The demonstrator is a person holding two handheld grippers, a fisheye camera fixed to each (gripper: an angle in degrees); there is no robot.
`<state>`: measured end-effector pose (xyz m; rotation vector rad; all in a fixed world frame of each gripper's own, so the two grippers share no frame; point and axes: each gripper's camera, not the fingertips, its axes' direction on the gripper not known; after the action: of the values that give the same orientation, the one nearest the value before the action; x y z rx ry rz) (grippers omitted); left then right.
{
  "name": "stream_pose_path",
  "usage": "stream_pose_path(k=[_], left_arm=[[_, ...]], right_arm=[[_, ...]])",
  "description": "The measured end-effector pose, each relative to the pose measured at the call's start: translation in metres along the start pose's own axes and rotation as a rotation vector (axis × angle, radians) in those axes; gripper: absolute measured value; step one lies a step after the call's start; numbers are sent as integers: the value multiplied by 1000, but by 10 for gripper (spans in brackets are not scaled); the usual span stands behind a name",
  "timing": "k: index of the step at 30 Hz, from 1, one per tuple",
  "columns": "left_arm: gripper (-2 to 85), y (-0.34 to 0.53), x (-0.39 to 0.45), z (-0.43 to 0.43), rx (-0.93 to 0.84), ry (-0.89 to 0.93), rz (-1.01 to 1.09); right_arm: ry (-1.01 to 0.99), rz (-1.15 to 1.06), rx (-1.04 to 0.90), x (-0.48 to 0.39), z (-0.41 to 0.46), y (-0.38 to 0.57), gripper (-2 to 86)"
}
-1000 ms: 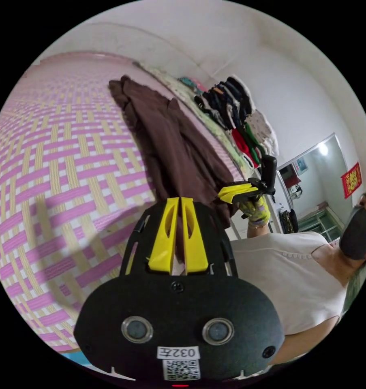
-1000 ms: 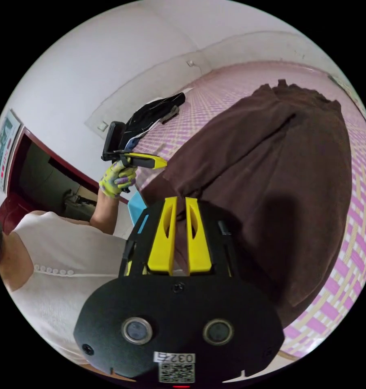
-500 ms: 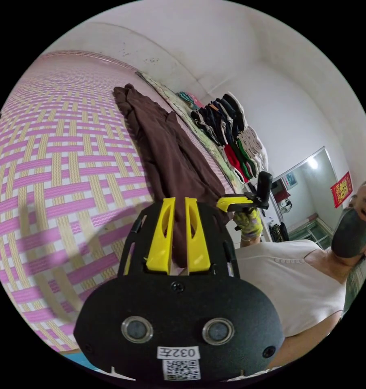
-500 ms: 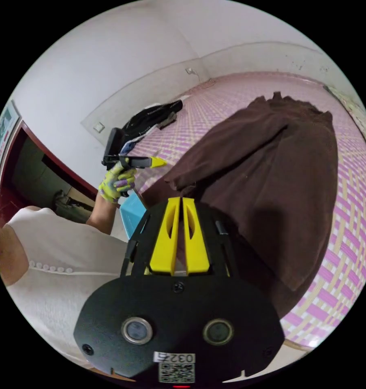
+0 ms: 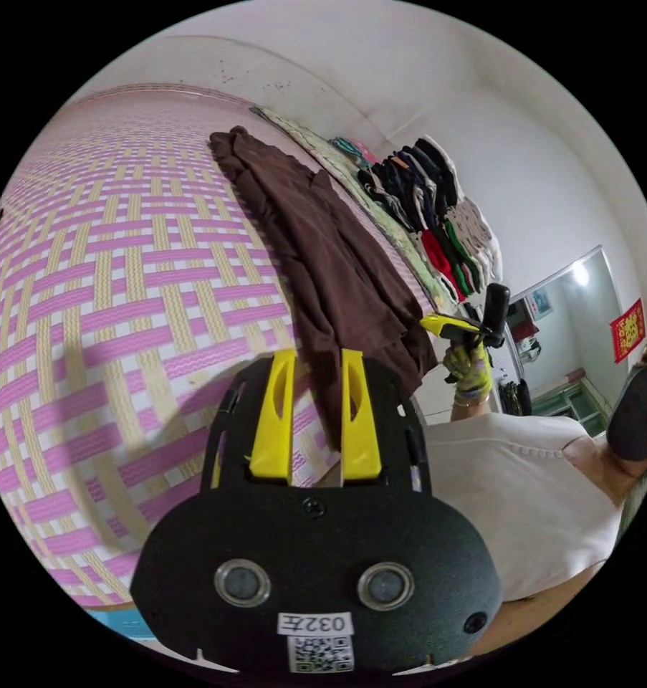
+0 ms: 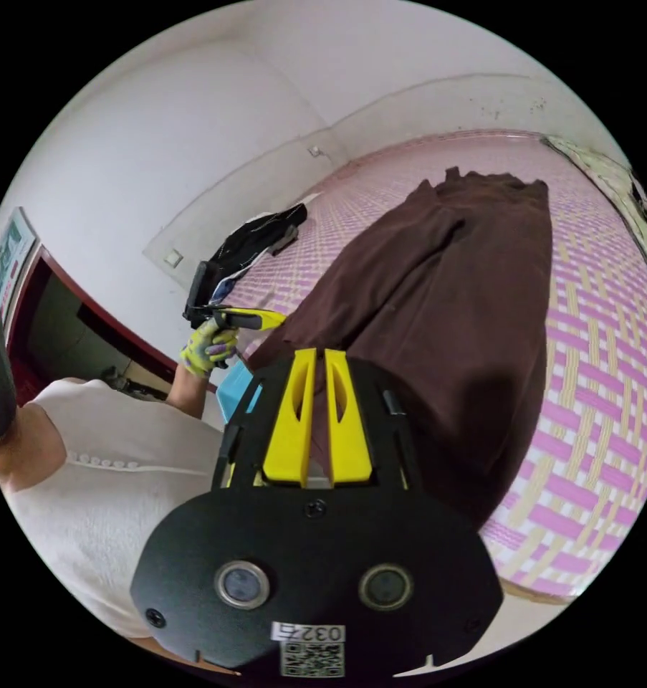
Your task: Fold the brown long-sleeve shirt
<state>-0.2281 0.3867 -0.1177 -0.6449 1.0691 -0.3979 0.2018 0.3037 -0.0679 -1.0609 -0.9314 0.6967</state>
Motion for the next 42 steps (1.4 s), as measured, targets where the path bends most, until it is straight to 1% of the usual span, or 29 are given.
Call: stream_pose_path(k=[2,4,6,7,10,12,14,15,17,21,23,25,28,32,34,36,37,39,42], left_arm=[[63,1,-3,1,-3,46,2],[64,3,-3,-1,-2,52,5],[65,6,-3,-3,-7,53,15],[65,9,-3,-5,-14,58,26],[62,13,-4,-8,-30,72,43],[62,15,-2,-10,-43,69,62],[64,16,1,-12,-67,59,102],[67,16,2,-13,-69,58,118],[78,18,-3,-17,-69,108,153],[83,19,-21,-25,-66,187,134],[85,18,-23,-29,-80,184,152],[87,15,-24,-32,-102,180,160],[84,8,-25,-35,-166,161,179],[37,-1,-26,-39,-228,68,219],[24,-3,-28,-41,-247,66,231],[14,-3,-34,-44,-256,79,226],[6,-2,-38,-47,-250,90,223],[-2,3,-45,-52,-229,107,216],[-8,18,-55,-63,-195,160,209]], right_arm=[[46,-69,-38,-15,11,-14,14],[80,-93,-87,-19,23,-22,8],[104,-86,-159,-16,36,-27,-1],[139,-69,-230,-11,43,-29,-5],[120,-69,-173,-10,11,-26,-6],[134,-55,-65,-8,-28,-16,-2],[123,31,43,13,-82,5,17],[119,60,70,21,-96,12,26],[123,197,151,56,-140,42,51],[61,353,132,97,-169,75,88],[-63,387,143,112,-175,86,99],[-124,389,129,118,-175,87,102],[-92,357,64,112,-179,76,94],[-63,300,-79,100,-178,57,82],[-56,283,-111,97,-181,52,78],[-34,268,-138,94,-183,50,60],[-19,265,-156,93,-183,50,35],[-26,269,-147,94,-186,53,7],[-136,219,-96,89,-201,58,-5]])
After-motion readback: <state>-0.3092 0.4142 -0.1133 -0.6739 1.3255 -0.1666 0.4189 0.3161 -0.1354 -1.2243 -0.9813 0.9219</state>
